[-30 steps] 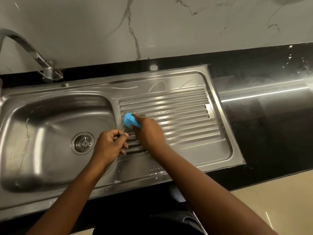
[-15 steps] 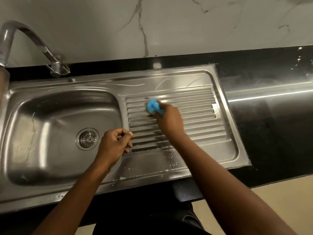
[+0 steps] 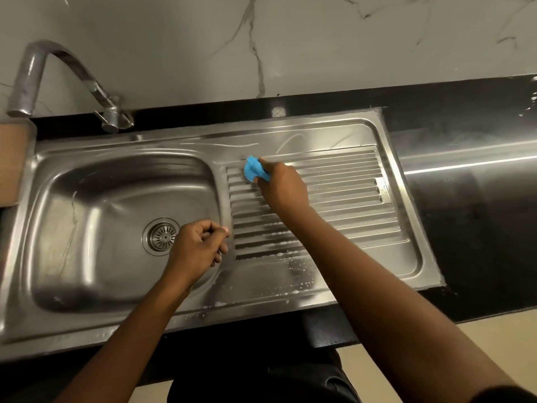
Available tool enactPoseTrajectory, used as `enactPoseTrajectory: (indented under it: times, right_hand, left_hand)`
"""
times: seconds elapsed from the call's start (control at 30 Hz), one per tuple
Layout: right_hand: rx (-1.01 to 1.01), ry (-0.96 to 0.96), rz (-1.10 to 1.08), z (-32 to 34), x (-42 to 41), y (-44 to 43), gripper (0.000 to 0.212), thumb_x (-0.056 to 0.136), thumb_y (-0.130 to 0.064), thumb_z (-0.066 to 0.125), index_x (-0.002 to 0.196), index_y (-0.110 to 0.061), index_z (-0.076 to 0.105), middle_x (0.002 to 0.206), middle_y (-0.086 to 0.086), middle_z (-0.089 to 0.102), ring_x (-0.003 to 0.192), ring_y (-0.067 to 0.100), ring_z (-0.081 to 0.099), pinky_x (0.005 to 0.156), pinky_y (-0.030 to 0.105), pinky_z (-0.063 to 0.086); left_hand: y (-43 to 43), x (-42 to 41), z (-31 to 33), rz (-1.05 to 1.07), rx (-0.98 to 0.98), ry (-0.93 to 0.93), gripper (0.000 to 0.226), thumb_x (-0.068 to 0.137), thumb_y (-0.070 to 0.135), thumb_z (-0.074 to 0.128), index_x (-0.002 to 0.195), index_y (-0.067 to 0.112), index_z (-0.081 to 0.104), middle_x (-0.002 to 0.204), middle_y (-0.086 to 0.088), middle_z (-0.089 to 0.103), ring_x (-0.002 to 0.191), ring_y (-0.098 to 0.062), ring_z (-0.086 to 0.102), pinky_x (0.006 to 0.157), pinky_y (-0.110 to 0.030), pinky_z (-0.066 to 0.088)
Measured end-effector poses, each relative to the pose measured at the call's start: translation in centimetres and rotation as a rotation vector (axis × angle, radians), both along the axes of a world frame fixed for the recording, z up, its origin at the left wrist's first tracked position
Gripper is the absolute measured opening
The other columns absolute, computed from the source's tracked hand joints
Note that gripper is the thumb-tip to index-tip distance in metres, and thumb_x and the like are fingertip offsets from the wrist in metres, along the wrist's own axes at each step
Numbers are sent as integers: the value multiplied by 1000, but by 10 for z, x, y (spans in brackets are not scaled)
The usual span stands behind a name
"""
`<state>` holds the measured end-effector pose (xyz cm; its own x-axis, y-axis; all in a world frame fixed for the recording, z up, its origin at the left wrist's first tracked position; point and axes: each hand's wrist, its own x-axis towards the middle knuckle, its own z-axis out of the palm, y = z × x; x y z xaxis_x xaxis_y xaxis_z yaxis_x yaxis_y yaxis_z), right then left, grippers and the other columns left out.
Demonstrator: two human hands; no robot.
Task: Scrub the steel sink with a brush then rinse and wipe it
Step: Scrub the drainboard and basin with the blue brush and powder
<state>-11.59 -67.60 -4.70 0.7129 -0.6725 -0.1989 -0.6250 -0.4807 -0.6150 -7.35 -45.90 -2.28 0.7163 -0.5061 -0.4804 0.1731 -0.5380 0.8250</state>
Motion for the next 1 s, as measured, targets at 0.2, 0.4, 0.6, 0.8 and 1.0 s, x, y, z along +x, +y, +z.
enactPoseTrajectory:
  times: [0.2, 0.4, 0.6, 0.8, 1.0]
  right_hand:
    - [-41, -15, -242, -2, -109, -52, 47, 97, -38, 70, 143, -27, 62, 115, 5, 77, 100, 24, 72, 72, 27, 45]
    - [-75, 15, -416, 4, -145, -127, 44, 97, -35, 70, 139, -22, 64, 120, 6, 74, 101, 20, 69, 81, 34, 53]
    - [-79, -1, -470, 3, -145, -172, 41, 98, -33, 69, 137, -20, 66, 118, 6, 74, 104, 24, 70, 79, 31, 49]
    - [-9, -11, -481, 2, -159, -175, 45, 94, -35, 74, 136, -18, 67, 119, 3, 74, 101, 18, 69, 81, 30, 51]
    - [15, -23, -510, -8, -201, -150, 46, 95, -36, 74, 137, -19, 65, 116, 2, 73, 98, 14, 70, 81, 28, 56]
  left_hand:
    - [-24, -6, -4, -60, -17, 13, 20, 101, 19, 67, 86, 7, 75, 69, -12, 72, 55, -20, 61, 55, -30, 49]
    - [-56, -14, -5, -133, -30, 21, 20, 101, 21, 66, 86, 11, 76, 69, -11, 73, 57, -19, 62, 56, -28, 50]
    - [-80, -23, -3, -185, -37, 4, 21, 102, 23, 66, 86, 13, 76, 70, -9, 73, 58, -20, 63, 57, -30, 52]
    - [-96, -31, -7, -233, -28, 5, 20, 102, 23, 66, 87, 13, 76, 71, -9, 73, 58, -18, 63, 58, -32, 52]
    - [-113, -37, -8, -268, -31, 11, 20, 102, 22, 65, 88, 11, 75, 71, -9, 73, 57, -18, 63, 56, -29, 51]
